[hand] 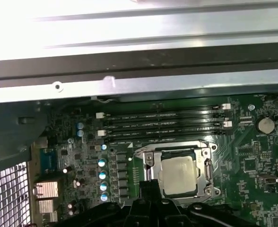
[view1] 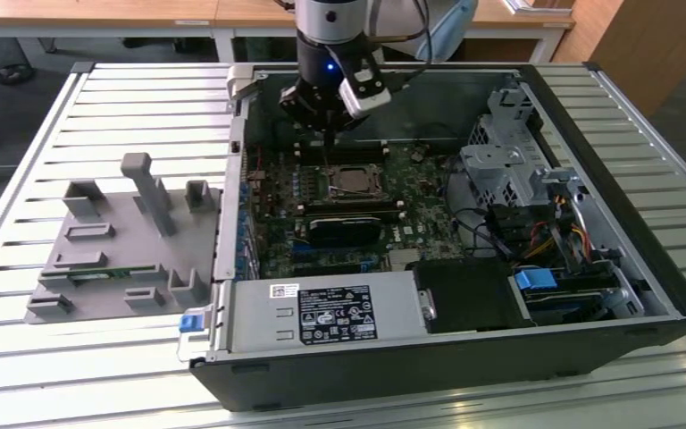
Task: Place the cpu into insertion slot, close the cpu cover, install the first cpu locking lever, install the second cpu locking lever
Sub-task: 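Install the first cpu locking lever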
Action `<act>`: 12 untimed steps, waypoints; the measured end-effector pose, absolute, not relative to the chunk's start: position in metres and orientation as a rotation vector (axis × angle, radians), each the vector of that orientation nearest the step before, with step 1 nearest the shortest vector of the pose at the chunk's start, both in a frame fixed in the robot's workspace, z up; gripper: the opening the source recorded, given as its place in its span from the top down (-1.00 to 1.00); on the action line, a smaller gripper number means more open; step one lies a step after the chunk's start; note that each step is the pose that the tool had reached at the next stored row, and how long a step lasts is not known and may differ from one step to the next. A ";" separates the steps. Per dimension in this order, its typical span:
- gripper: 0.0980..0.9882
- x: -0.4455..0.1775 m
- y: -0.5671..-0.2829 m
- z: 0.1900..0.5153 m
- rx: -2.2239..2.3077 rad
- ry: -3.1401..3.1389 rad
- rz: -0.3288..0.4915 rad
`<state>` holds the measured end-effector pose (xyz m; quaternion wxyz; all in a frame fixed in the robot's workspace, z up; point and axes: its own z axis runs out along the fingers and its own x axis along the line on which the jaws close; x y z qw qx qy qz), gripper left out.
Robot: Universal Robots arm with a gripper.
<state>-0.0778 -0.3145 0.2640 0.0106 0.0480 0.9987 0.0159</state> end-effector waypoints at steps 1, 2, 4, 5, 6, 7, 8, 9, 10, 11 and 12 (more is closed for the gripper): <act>0.98 -0.080 -0.315 0.264 0.150 3.116 0.050; 0.98 -0.082 -0.315 0.263 0.150 3.116 0.050; 0.98 -0.087 -0.314 0.263 0.150 3.116 0.050; 0.98 -0.089 -0.314 0.263 0.150 3.116 0.050; 0.98 -0.090 -0.314 0.263 0.150 3.116 0.051; 0.98 -0.091 -0.314 0.262 0.150 3.116 0.050; 0.98 -0.092 -0.313 0.262 0.150 3.115 0.050; 0.98 -0.093 -0.313 0.262 0.150 3.115 0.050; 0.98 -0.094 -0.312 0.262 0.150 3.115 0.050; 0.98 -0.095 -0.311 0.262 0.150 3.115 0.050; 0.98 -0.096 -0.310 0.261 0.150 3.115 0.050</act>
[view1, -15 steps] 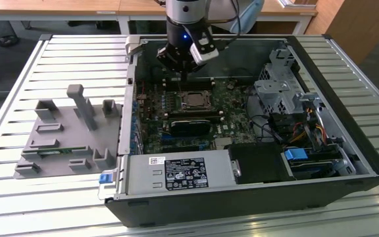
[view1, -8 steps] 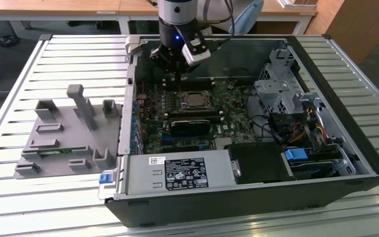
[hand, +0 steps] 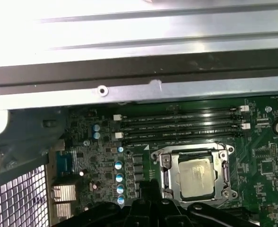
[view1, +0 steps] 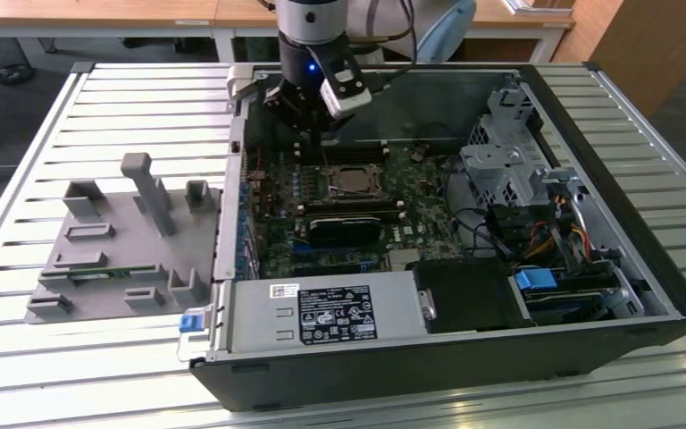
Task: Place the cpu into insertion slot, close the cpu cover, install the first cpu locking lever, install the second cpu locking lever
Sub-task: 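Install the first cpu locking lever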
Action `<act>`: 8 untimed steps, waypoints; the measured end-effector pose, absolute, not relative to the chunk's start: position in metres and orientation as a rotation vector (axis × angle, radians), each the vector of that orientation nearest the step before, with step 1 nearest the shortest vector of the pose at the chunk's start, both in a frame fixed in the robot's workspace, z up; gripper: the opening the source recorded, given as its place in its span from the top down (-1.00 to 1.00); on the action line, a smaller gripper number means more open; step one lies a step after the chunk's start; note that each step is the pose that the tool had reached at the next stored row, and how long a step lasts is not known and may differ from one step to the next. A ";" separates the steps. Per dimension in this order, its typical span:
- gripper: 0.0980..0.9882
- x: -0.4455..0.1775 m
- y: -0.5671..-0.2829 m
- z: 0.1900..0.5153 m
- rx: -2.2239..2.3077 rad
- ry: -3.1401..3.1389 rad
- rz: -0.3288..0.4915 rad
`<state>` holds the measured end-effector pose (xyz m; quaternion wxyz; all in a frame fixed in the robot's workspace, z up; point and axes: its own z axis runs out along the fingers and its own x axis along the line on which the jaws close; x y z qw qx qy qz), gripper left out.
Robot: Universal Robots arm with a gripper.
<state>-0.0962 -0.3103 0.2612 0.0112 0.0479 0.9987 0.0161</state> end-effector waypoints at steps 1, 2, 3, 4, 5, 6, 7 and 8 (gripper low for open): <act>0.98 -0.097 -0.309 0.261 0.150 3.115 0.050; 0.98 -0.098 -0.308 0.260 0.150 3.115 0.050; 0.98 -0.098 -0.307 0.260 0.150 3.115 0.050; 0.98 -0.098 -0.306 0.260 0.150 3.115 0.050; 0.98 -0.098 -0.304 0.259 0.150 3.115 0.050; 0.98 -0.098 -0.303 0.259 0.150 3.115 0.050; 0.98 -0.099 -0.301 0.259 0.150 3.115 0.050; 0.98 -0.099 -0.300 0.259 0.150 3.115 0.050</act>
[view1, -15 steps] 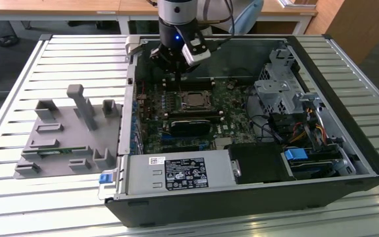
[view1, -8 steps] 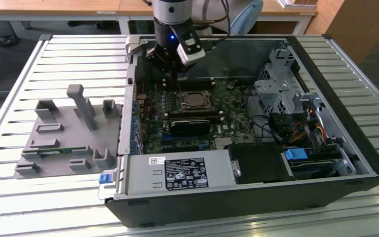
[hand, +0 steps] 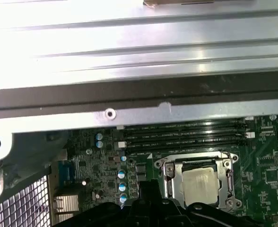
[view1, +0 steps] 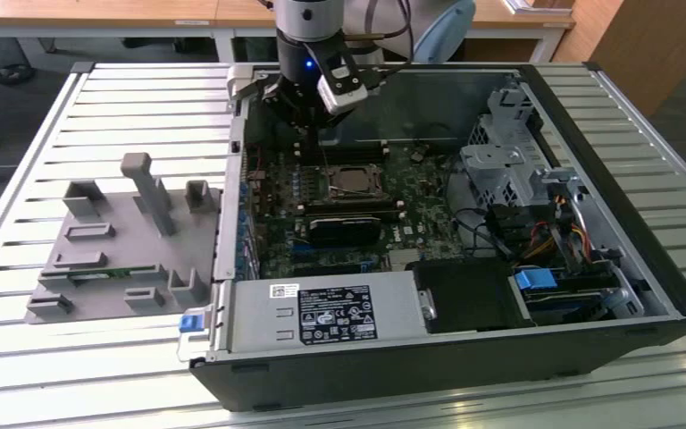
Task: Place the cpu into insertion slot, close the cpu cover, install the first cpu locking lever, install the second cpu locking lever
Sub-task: 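Install the first cpu locking lever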
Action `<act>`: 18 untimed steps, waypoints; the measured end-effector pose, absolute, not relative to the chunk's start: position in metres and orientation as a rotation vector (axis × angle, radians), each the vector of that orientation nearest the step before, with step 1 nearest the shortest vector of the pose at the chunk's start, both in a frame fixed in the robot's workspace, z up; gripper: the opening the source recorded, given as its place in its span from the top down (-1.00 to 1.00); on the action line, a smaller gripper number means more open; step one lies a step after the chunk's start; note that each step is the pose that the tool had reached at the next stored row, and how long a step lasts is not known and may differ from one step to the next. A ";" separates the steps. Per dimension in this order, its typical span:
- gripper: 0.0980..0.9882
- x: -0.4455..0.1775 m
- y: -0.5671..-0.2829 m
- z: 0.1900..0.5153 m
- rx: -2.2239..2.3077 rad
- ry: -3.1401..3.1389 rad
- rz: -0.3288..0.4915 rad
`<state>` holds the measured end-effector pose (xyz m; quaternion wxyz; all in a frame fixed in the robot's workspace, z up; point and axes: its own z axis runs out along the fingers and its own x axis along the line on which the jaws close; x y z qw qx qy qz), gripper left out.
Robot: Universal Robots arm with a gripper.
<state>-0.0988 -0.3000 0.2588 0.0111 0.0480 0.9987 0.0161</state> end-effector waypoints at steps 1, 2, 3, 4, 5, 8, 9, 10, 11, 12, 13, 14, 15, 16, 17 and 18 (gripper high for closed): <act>0.98 -0.099 -0.299 0.259 0.150 3.115 0.050; 0.98 -0.099 -0.298 0.258 0.150 3.115 0.050; 0.98 -0.099 -0.297 0.258 0.150 3.115 0.050; 0.98 -0.099 -0.296 0.258 0.150 3.115 0.050; 0.98 -0.099 -0.295 0.258 0.150 3.115 0.050; 0.98 -0.099 -0.293 0.258 0.150 3.115 0.050; 0.98 -0.099 -0.292 0.257 0.150 3.115 0.050; 0.98 -0.099 -0.292 0.257 0.150 3.115 0.050; 0.98 -0.099 -0.292 0.257 0.150 3.115 0.050; 0.98 -0.099 -0.292 0.257 0.149 3.115 0.050; 0.98 -0.098 -0.292 0.257 0.149 3.115 0.050; 0.98 -0.097 -0.292 0.257 0.149 3.115 0.050; 0.98 -0.095 -0.292 0.257 0.150 3.115 0.050; 0.98 -0.094 -0.292 0.257 0.149 3.115 0.050; 0.98 -0.092 -0.292 0.257 0.150 3.115 0.050; 0.98 -0.090 -0.292 0.257 0.150 3.115 0.050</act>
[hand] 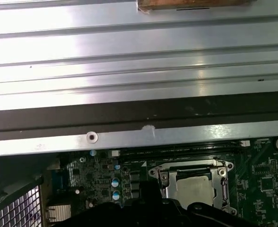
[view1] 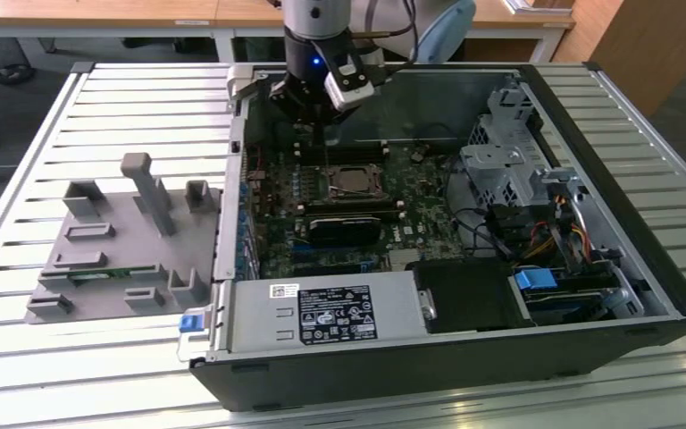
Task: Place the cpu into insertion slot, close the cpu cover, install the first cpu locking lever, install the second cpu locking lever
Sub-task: 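Install the first cpu locking lever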
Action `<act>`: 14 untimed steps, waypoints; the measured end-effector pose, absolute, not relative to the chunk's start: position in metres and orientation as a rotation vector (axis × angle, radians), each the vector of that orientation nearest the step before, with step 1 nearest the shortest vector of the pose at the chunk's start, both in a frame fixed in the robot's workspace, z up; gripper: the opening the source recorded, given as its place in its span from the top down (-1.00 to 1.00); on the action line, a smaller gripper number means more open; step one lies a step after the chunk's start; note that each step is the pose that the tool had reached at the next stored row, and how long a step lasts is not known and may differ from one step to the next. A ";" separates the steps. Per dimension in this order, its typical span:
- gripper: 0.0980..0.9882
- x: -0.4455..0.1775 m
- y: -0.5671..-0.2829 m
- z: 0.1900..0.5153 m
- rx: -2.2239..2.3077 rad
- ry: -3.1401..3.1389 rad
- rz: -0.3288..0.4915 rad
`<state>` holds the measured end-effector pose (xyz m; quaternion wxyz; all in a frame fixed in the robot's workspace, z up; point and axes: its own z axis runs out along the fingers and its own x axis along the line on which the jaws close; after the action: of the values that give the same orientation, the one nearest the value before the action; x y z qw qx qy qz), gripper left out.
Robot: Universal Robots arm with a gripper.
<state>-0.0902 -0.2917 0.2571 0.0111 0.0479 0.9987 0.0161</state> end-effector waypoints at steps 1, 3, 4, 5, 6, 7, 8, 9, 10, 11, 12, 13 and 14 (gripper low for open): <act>0.98 -0.088 -0.292 0.257 0.150 3.115 0.050; 0.98 -0.084 -0.292 0.257 0.149 3.115 0.050; 0.98 -0.082 -0.292 0.257 0.150 3.115 0.050; 0.98 -0.079 -0.292 0.257 0.150 3.115 0.050; 0.98 -0.076 -0.291 0.257 0.150 3.115 0.050; 0.98 -0.073 -0.291 0.257 0.149 3.116 0.050; 0.98 -0.070 -0.291 0.257 0.150 3.116 0.050; 0.98 -0.066 -0.291 0.257 0.150 3.116 0.050; 0.98 -0.063 -0.291 0.257 0.150 3.117 0.050; 0.98 -0.059 -0.291 0.256 0.150 3.117 0.050; 0.98 -0.057 -0.291 0.256 0.150 3.117 0.050; 0.98 -0.056 -0.291 0.256 0.149 3.118 0.054; 0.98 -0.056 -0.291 0.256 0.149 3.118 0.065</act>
<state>-0.0556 -0.2910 0.2560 0.0098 0.0478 0.9986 0.0207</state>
